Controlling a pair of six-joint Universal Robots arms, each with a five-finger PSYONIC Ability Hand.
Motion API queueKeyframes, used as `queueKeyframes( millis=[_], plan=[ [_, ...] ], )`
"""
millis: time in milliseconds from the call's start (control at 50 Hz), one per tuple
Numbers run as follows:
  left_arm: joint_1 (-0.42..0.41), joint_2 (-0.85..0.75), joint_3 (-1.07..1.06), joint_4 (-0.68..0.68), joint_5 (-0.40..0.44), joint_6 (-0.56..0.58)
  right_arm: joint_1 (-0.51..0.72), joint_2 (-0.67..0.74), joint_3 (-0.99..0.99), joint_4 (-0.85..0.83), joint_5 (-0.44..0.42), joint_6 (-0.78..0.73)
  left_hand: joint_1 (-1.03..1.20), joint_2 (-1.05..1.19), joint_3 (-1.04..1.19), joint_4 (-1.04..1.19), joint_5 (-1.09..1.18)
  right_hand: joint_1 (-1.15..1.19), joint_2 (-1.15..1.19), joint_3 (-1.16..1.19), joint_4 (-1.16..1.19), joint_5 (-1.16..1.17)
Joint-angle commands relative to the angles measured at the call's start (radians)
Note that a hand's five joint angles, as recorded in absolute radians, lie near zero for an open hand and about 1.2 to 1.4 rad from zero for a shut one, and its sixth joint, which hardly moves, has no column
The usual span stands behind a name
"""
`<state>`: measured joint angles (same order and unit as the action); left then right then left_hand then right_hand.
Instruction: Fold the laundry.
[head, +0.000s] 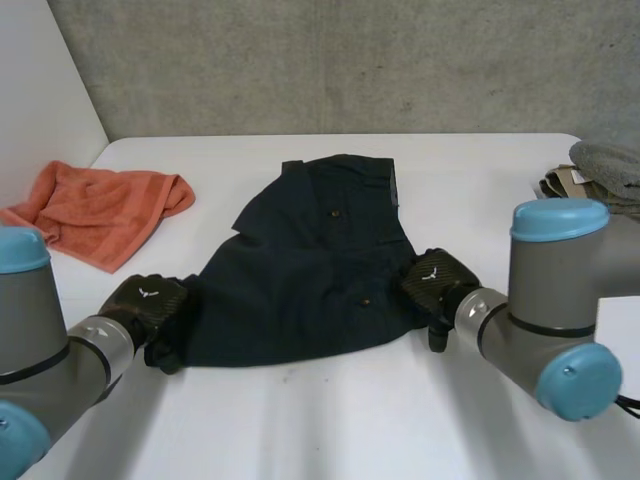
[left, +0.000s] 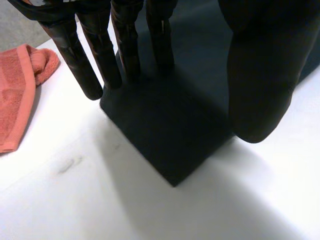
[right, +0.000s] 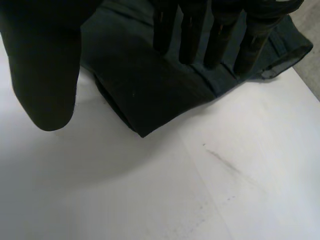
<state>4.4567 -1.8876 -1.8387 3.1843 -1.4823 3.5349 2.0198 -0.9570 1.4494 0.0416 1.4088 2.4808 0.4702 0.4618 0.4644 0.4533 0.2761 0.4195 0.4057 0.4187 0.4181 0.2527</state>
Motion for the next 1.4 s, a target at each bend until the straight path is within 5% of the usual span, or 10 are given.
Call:
queueKeyframes(
  millis=[20, 120, 240, 320, 400, 640, 880, 1180, 1240, 1400],
  plan=[
    [0.0, -0.071, 0.025, 0.061, -0.003, 0.085, 0.01, 0.053, -0.024, -0.045, 0.007, 0.035, -0.004, 0.004, 0.002, 0.013, 0.015, 0.423, 0.437, 0.424, 0.424, 0.415],
    [-0.01, -0.107, 0.047, 0.117, -0.003, 0.093, 0.019, 0.06, -0.024, -0.089, 0.015, 0.059, 0.007, 0.016, 0.013, 0.024, 0.027, 0.976, 0.99, 0.977, 0.977, 0.968],
    [-0.017, -0.165, 0.076, 0.178, -0.001, 0.139, 0.03, 0.041, -0.015, -0.132, 0.036, 0.087, 0.069, 0.077, 0.075, 0.086, 0.089, 0.977, 0.991, 0.978, 0.978, 0.969],
    [-0.016, -0.192, 0.09, 0.204, 0.016, 0.174, 0.039, 0.026, -0.012, -0.141, 0.044, 0.092, 0.347, 0.356, 0.353, 0.364, 0.367, 0.977, 0.991, 0.978, 0.978, 0.969],
    [-0.019, -0.197, 0.108, 0.232, 0.022, 0.197, 0.04, 0.021, -0.018, -0.143, 0.055, 0.095, 0.925, 0.934, 0.931, 0.942, 0.945, 0.977, 0.991, 0.978, 0.978, 0.969],
    [-0.027, 0.114, 0.174, 0.368, -0.101, 0.035, 0.037, -0.121, -0.127, -0.056, 0.085, 0.096, 0.926, 0.934, 0.932, 0.943, 0.946, 0.977, 0.991, 0.978, 0.978, 0.969],
    [-0.01, 0.402, 0.525, 0.277, -0.122, -0.188, 0.002, -0.422, -0.469, -0.013, 0.076, 0.167, 0.926, 0.934, 0.932, 0.943, 0.946, 0.977, 0.991, 0.978, 0.978, 0.969],
    [-0.028, 0.199, 0.837, 0.092, -0.076, -0.246, -0.026, -0.306, -0.624, 0.073, 0.065, 0.26, 0.926, 0.934, 0.932, 0.943, 0.946, 0.977, 0.991, 0.978, 0.978, 0.969],
    [-0.045, 0.125, 0.776, 0.074, -0.049, -0.237, -0.009, -0.26, -0.545, 0.124, 0.075, 0.309, 0.926, 0.934, 0.932, 0.943, 0.946, 0.227, 0.241, 0.228, 0.228, 0.219],
    [-0.063, 0.005, 0.604, 0.132, -0.024, -0.114, 0.014, -0.161, -0.317, 0.159, 0.036, 0.564, 0.926, 0.934, 0.932, 0.943, 0.946, -0.186, -0.172, -0.185, -0.185, -0.194]
  ],
)
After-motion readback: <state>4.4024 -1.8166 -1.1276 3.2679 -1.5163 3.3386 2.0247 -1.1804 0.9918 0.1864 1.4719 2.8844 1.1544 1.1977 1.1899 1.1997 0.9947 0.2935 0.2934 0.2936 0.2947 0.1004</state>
